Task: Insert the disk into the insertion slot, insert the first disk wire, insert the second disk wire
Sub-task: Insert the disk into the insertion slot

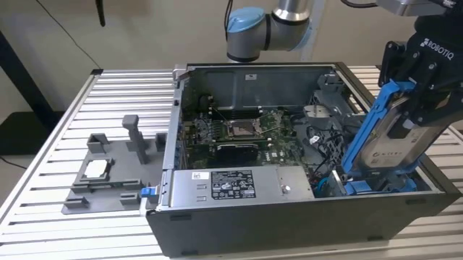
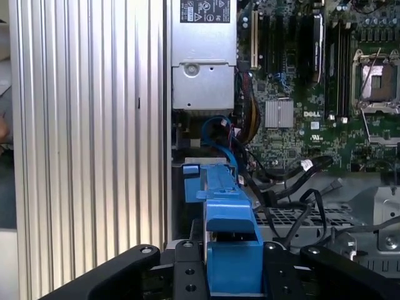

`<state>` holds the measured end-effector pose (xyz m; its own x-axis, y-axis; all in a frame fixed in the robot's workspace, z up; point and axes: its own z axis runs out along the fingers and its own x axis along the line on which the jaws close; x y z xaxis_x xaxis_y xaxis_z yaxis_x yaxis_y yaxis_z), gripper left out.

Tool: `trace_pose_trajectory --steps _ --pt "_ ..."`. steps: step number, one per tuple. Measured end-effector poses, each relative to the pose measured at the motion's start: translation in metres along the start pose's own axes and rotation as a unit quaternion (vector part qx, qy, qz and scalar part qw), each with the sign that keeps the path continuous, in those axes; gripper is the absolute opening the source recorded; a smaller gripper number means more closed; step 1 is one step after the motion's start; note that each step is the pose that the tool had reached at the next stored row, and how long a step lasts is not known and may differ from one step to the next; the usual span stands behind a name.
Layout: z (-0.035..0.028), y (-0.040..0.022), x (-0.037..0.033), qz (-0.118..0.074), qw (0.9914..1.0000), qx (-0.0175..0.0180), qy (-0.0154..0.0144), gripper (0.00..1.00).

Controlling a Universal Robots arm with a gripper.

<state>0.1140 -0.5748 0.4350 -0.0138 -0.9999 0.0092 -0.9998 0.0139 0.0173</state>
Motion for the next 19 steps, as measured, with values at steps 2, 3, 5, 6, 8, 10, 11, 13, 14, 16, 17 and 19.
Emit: trace_pose_trajectory --steps 2,3,5,6,8,10,11,13,14,16,17,19 --pt "0.0029 -0.0002 0.0000 0.000 1.00000 0.0010 -0.0004 0.32" --pt "0.0041 -0.0003 0.0000 0.000 1.00000 0.0012 -0.0010 0.32" --pt "0.0074 -0.0007 0.0000 0.000 1.00000 0.0013 -0.0020 0.32" --pt "0.0090 -0.0009 -0.0001 0.000 1.00000 0.0013 -0.0025 0.32" --pt "0.0119 -0.0012 -0.0001 0.000 0.99999 0.0013 -0.0046 0.32" --pt "0.0140 -0.0017 -0.0001 0.000 0.99996 0.0012 -0.0087 0.32" --pt "0.0149 -0.0019 -0.0001 0.000 0.99994 0.0012 -0.0111 0.32" --pt "0.0171 -0.0022 -0.0002 0.000 0.99987 0.0011 -0.0161 0.32" --pt "0.0181 -0.0024 -0.0002 0.000 0.99984 0.0011 -0.0179 0.32" --pt "0.0195 -0.0029 -0.0002 0.000 0.99982 0.0011 -0.0188 0.32" --pt "0.0198 -0.0032 -0.0002 -0.001 0.99982 0.0011 -0.0187 0.32" --pt "0.0206 -0.0035 0.0000 -0.001 0.99982 0.0010 -0.0188 0.32"
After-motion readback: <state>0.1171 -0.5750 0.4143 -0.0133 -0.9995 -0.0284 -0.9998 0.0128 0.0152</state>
